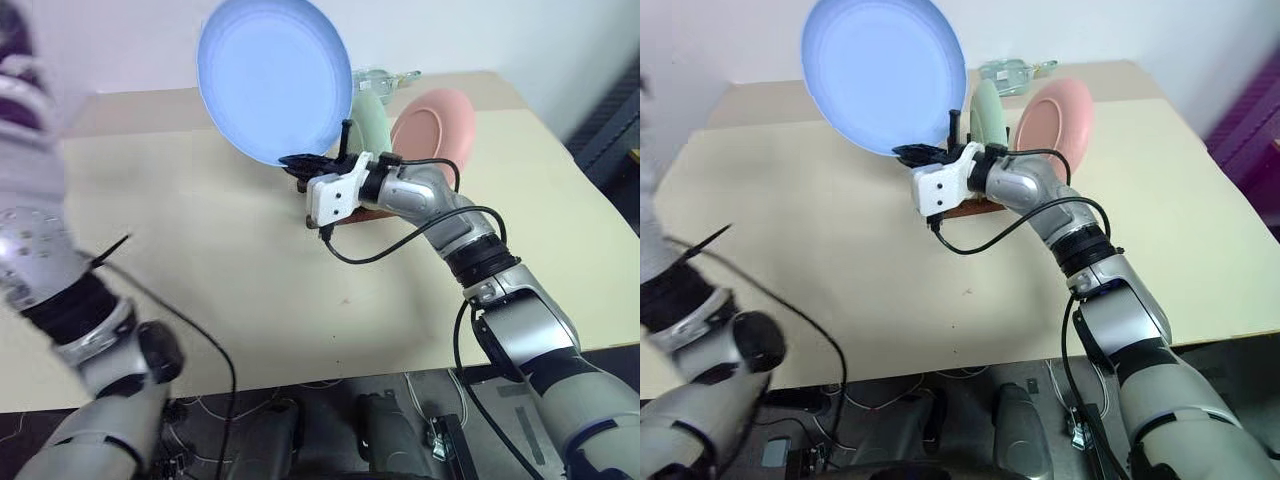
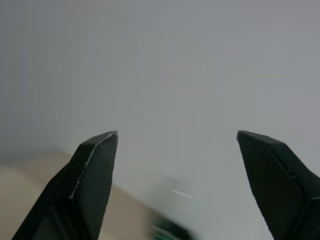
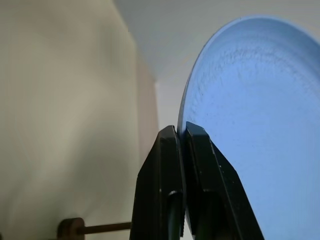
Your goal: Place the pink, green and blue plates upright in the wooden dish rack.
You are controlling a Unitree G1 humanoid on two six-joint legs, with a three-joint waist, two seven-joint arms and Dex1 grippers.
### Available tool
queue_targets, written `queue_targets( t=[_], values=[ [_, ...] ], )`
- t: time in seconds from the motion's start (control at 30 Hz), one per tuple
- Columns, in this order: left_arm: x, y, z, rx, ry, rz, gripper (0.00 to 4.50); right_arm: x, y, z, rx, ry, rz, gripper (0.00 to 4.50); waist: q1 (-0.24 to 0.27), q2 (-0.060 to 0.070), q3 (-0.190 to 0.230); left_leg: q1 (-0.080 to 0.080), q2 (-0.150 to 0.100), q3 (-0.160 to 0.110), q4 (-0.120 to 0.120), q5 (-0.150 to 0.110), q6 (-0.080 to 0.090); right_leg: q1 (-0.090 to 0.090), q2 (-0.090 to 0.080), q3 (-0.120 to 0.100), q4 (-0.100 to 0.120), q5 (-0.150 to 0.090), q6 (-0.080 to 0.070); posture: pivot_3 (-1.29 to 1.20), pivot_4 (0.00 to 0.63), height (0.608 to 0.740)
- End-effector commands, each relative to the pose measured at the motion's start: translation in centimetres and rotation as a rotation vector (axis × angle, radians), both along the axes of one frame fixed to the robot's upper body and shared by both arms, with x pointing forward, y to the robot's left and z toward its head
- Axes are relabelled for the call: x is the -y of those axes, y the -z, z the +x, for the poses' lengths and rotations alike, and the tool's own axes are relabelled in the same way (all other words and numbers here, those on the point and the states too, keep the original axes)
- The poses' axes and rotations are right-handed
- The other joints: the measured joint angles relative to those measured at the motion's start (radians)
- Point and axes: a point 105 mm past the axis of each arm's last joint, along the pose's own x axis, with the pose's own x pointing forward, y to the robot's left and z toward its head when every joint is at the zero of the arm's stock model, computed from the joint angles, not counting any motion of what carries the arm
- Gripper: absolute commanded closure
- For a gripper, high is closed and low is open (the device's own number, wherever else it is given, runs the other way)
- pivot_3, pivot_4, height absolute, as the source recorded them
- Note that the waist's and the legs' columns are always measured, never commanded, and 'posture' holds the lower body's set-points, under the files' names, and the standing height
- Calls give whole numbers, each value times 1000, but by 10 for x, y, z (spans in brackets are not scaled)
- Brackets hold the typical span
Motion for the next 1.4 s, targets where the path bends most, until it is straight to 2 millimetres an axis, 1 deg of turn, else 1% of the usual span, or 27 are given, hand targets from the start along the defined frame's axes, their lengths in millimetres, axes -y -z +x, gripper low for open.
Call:
queue_targets(
  t=[0.03, 0.07, 0.1, 0.13, 0.17, 0.2, 0.23, 0.27, 0.3, 0.33, 0.37, 0.4, 0.47, 0.53, 0.6, 0.73, 0.83, 0.97, 1.1, 1.17, 1.2, 1.23, 1.27, 1.3, 1.33, 1.37, 1.4],
  values=[
    [11, 33, 14, -214, 0, 278, 498, -1, -64, -31, -152, -217, 300, 4500, 5, -1, 0, 0, 0, -1, 1, 0, 0, 0, 0, 0, 0, 0, 0, 0, 150, 740],
    [31, 64, 24, -312, 107, 374, 498, 7, -82, -38, -334, -311, 443, 4500, 7, 0, 0, -1, 0, -2, 1, 0, 0, 1, 1, 0, 0, 0, 0, 0, 150, 740],
    [46, 87, 27, -373, 191, 433, 498, 11, -91, -46, -468, -400, 516, 4500, 14, 1, 1, -1, 0, -3, 1, 0, 0, 1, 1, 0, 0, 0, 0, 0, 150, 740],
    [56, 99, 29, -396, 248, 464, 498, 14, -95, -51, -549, -450, 547, 4500, 24, 1, 1, -1, 0, -3, 1, -1, 1, 1, 1, 1, 0, 0, 0, 0, 150, 740],
    [69, 114, 30, -410, 342, 434, 498, 19, -103, -54, -659, -499, 616, 4500, 29, 1, 0, -1, 0, -4, 2, -2, 3, 2, 1, 1, 0, 0, 0, 0, 150, 740],
    [97, 135, 29, -449, 482, 493, 498, 24, -107, -54, -790, -549, 674, 4500, 31, 0, 0, -1, 0, -6, 3, -5, 7, 2, 2, 1, -1, 0, 0, 0, 150, 740],
    [125, 155, 23, -486, 619, 575, 498, 28, -112, -54, -900, -589, 726, 4500, 31, 0, 0, -1, 0, -8, 4, -6, 6, 2, 3, 1, -2, 0, 0, 0, 150, 740],
    [144, 169, 16, -510, 713, 634, 498, 30, -114, -55, -973, -613, 752, 4500, 31, 0, 0, -2, 0, -9, 4, -6, 5, 3, 4, 2, -2, 0, -1, 0, 150, 740],
    [162, 185, 7, -540, 817, 700, 498, 30, -112, -52, -1065, -611, 776, 4500, 30, 1, 0, -2, 0, -8, 4, -6, 5, 3, 4, 4, -2, 1, -2, 0, 150, 740],
    [176, 195, 0, -541, 892, 742, 498, 29, -111, -50, -1110, -602, 794, 4500, 25, 1, 0, -2, 0, -7, 3, -7, 5, 2, 5, 6, -1, 0, -4, 0, 150, 740],
    [186, 201, -3, -538, 941, 726, 498, 28, -108, -47, -1170, -591, 808, 4500, 24, 2, 1, -2, 1, -6, 2, -7, 5, 1, 5, 9, -1, -1, -5, 0, 150, 740],
    [194, 202, -5, -516, 986, 678, 498, 28, -106, -44, -1213, -580, 830, 4500, 23, 3, 1, -2, 1, -5, 0, -7, 5, -1, 5, 10, -1, -1, -5, 0, 150, 740],
    [208, 197, -7, -461, 1044, 634, 498, 30, -105, -35, -1285, -547, 890, 4500, 19, 3, 1, -2, 2, -3, -3, -5, 7, -5, 7, 15, -1, 1, -4, 0, 150, 740],
    [215, 194, -9, -440, 1080, 636, 498, 30, -103, -28, -1334, -515, 927, 4500, 18, 3, 1, -2, 6, -2, -5, -4, 5, -8, 9, 16, -1, 2, -6, 0, 150, 740],
    [222, 192, -11, -426, 1109, 632, 498, 32, -97, -18, -1432, -481, 982, 4500, 18, 4, 1, -2, 8, 0, -8, -2, 3, -10, 10, 16, -1, 3, -8, 0, 150, 740],
    [225, 192, -11, -423, 1122, 623, 498, 33, -81, 0, -1546, -375, 1033, 4500, 21, 3, 1, -2, 9, 0, -9, -1, 1, -10, 12, 16, -1, 4, -10, 0, 150, 740],
    [227, 193, -12, -424, 1136, 623, 498, 32, -73, 6, -1585, -334, 1043, 4500, 21, 4, 1, -2, 10, 1, -8, -1, 1, -10, 12, 16, -1, 4, -10, 0, 150, 740],
    [229, 192, -14, -420, 1143, 624, 498, 30, -52, 25, -1655, -200, 1089, 4500, 20, 4, 1, -2, 10, 1, -9, -1, 1, -10, 13, 16, -1, 4, -10, 0, 150, 740],
    [230, 193, -13, -421, 1145, 620, 498, 30, -45, 34, -1682, -156, 1110, 4500, 20, 4, 1, -2, 10, 2, -8, -1, 1, -10, 13, 16, -1, 4, -10, 0, 150, 740],
    [230, 193, -14, -420, 1147, 618, 401, 30, -46, 36, -1659, -147, 1115, 3885, 20, 4, 1, -2, 10, 2, -8, -1, 1, -10, 13, 16, -1, 4, -10, 0, 150, 740],
    [231, 193, -14, -420, 1148, 616, 401, 31, -49, 38, -1620, -141, 1113, 3578, 20, 4, 1, -2, 10, 2, -8, -1, 1, -11, 13, 16, -1, 4, -10, 0, 150, 740],
    [231, 194, -15, -421, 1150, 613, 401, 32, -54, 37, -1563, -146, 1098, 3132, 20, 4, 1, -2, 10, 2, -8, -1, 1, -11, 14, 16, -1, 4, -10, 0, 150, 740],
    [232, 194, -16, -422, 1151, 611, 401, 32, -58, 37, -1524, -152, 1085, 2525, 19, 4, 1, -2, 10, 2, -8, -1, 1, -11, 14, 16, -1, 4, -10, 0, 150, 740],
    [232, 194, -16, -423, 1151, 611, 401, 32, -60, 36, -1500, -156, 1075, 2026, 19, 4, 1, -2, 10, 2, -8, -1, 1, -11, 14, 16, -1, 4, -10, 0, 150, 740],
    [232, 194, -16, -423, 1151, 609, 401, 32, -65, 35, -1456, -165, 1060, 1618, 19, 4, 1, -2, 10, 2, -8, -1, 1, -11, 14, 16, -1, 4, -10, 0, 150, 740],
    [231, 195, -17, -426, 1154, 605, 401, 32, -72, 31, -1378, -168, 1020, 1113, 19, 4, 1, -2, 10, 2, -8, -1, 1, -11, 14, 16, -1, 4, -10, 0, 150, 740],
    [231, 195, -18, -428, 1156, 602, 401, 32, -77, 28, -1322, -172, 987, 1113, 19, 4, 1, -2, 10, 2, -8, -1, 1, -11, 14, 16, -1, 4, -10, 0, 150, 740]
  ],
)
